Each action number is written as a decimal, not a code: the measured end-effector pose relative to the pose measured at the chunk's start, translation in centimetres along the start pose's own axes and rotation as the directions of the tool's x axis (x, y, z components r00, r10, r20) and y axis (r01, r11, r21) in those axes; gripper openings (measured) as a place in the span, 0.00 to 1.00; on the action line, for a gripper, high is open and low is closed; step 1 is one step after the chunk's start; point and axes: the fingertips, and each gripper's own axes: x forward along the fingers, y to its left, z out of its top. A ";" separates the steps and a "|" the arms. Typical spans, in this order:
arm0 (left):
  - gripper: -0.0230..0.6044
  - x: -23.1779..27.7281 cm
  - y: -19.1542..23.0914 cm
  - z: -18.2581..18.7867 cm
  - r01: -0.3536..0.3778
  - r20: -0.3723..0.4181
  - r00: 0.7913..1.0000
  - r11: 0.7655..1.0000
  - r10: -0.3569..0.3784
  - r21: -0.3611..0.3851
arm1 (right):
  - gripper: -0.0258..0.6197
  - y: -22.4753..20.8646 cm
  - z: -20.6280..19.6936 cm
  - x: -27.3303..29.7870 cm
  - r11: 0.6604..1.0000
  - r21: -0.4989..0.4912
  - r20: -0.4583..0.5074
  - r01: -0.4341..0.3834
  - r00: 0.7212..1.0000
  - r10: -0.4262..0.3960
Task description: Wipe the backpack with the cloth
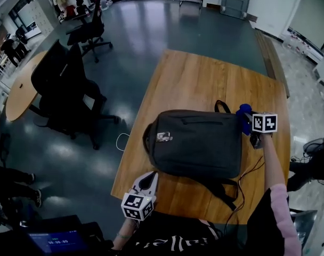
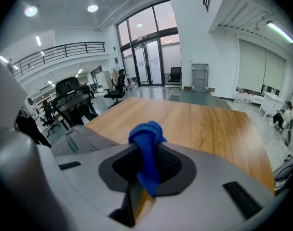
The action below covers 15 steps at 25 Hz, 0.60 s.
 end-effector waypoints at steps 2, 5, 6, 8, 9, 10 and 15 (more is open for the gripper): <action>0.03 0.0 0.8 -0.2 -0.016 -0.002 1.000 1.000 0.016 -0.017 | 0.12 -0.1 0.8 0.7 1.000 -0.007 -0.009 0.021 1.000 -0.022; 0.04 0.0 1.1 -0.7 -0.015 -0.007 1.000 0.999 0.015 -0.042 | 0.13 0.5 0.9 1.1 0.999 -0.036 -0.046 0.022 0.999 -0.023; 0.03 0.0 1.3 -0.8 -0.014 -0.007 1.000 0.999 0.013 -0.044 | 0.13 1.1 0.9 1.3 0.998 -0.059 -0.062 0.015 0.998 -0.018; 0.03 0.0 2.0 -0.7 -0.017 -0.008 1.000 0.999 0.017 -0.047 | 0.13 2.4 1.1 1.8 0.993 -0.115 -0.094 0.004 0.995 -0.015; 0.03 0.1 2.4 -0.6 -0.020 -0.008 1.000 0.999 0.020 -0.050 | 0.12 3.1 1.2 2.2 0.989 -0.148 -0.110 0.003 0.994 -0.020; 0.03 0.2 2.7 -0.5 -0.022 -0.006 1.000 0.998 0.022 -0.054 | 0.12 3.6 1.2 2.4 0.983 -0.184 -0.128 0.006 0.991 -0.030; 0.03 0.5 4.4 0.1 -0.020 0.010 1.000 0.997 0.021 -0.069 | 0.12 6.3 2.7 3.5 0.958 -0.286 -0.152 -0.003 0.988 -0.043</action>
